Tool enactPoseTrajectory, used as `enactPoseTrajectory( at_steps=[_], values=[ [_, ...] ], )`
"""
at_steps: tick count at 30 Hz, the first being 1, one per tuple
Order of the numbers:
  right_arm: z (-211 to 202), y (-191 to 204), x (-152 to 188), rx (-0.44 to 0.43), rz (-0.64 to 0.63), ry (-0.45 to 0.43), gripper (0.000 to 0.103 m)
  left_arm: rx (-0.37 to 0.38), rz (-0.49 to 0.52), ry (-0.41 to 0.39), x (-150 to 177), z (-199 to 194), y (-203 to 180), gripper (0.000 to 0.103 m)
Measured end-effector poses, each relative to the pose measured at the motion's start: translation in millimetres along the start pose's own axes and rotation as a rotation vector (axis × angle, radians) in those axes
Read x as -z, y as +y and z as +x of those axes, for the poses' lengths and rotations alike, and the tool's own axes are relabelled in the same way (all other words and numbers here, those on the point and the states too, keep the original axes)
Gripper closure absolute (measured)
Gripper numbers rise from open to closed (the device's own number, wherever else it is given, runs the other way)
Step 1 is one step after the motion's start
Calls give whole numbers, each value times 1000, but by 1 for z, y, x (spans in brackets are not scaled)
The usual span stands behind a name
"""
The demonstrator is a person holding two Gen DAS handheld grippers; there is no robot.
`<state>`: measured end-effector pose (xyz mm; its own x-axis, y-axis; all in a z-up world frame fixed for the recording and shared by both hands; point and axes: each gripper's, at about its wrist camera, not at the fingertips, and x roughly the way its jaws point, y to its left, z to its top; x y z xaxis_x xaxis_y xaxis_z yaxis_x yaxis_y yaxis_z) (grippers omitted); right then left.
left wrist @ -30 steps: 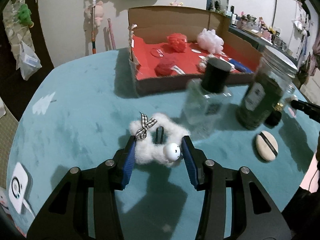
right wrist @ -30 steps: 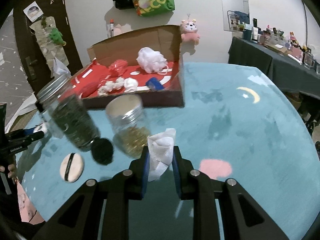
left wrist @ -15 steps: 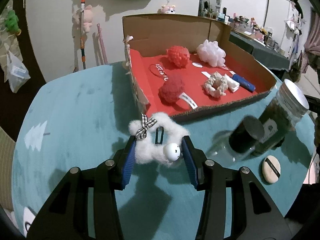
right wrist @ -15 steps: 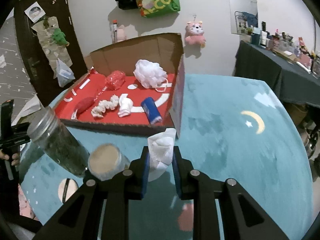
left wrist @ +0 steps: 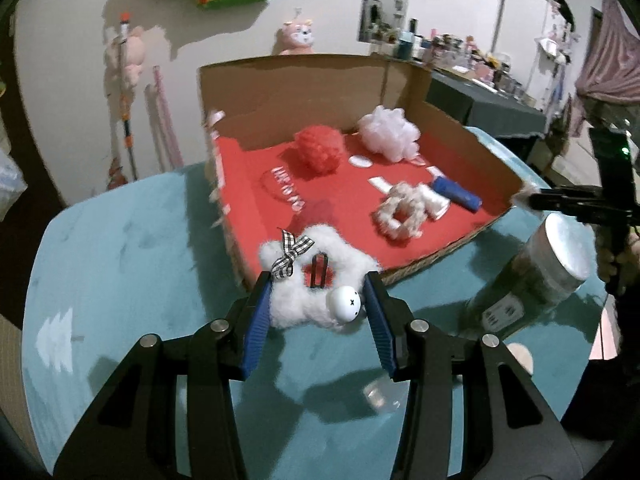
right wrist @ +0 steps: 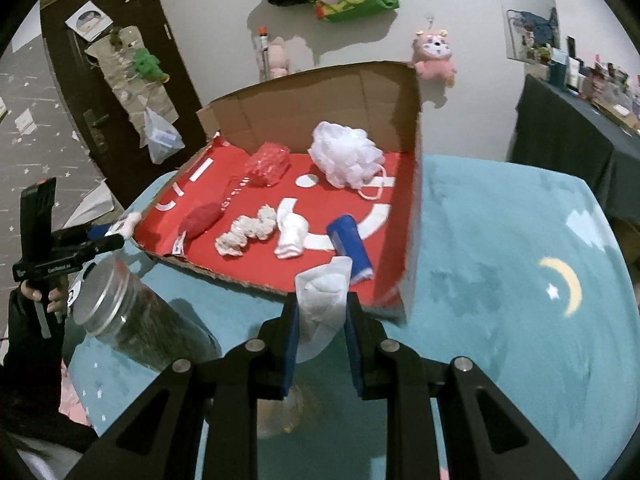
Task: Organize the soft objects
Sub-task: 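Carry the bunny keychain and white tissue into the cardboard box, then open both grippers to drop the keychain and tissue in the box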
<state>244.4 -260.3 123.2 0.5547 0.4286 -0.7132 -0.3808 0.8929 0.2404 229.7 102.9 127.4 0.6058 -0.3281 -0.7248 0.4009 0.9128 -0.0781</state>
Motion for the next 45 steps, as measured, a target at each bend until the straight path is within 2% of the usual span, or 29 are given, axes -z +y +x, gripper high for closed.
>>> enactPoseTrajectory(
  at_steps=[6, 13, 20, 27, 33, 45],
  values=[
    [19, 8, -28, -35, -43, 44, 80, 64, 66, 69, -36, 30, -15, 60],
    [60, 11, -73, -21, -81, 127, 80, 97, 115, 191, -67, 80, -32, 60],
    [108, 2, -103, 34, -65, 223, 80, 44, 155, 290, -84, 124, -38, 60],
    [147, -6, -115, 98, -55, 310, 80, 4, 155, 351, -89, 153, -33, 60],
    [160, -9, -117, 132, -56, 347, 80, -7, 151, 377, -88, 165, -28, 58],
    [169, -10, -118, 161, -50, 366, 79, -6, 146, 381, -87, 165, -28, 57]
  ],
)
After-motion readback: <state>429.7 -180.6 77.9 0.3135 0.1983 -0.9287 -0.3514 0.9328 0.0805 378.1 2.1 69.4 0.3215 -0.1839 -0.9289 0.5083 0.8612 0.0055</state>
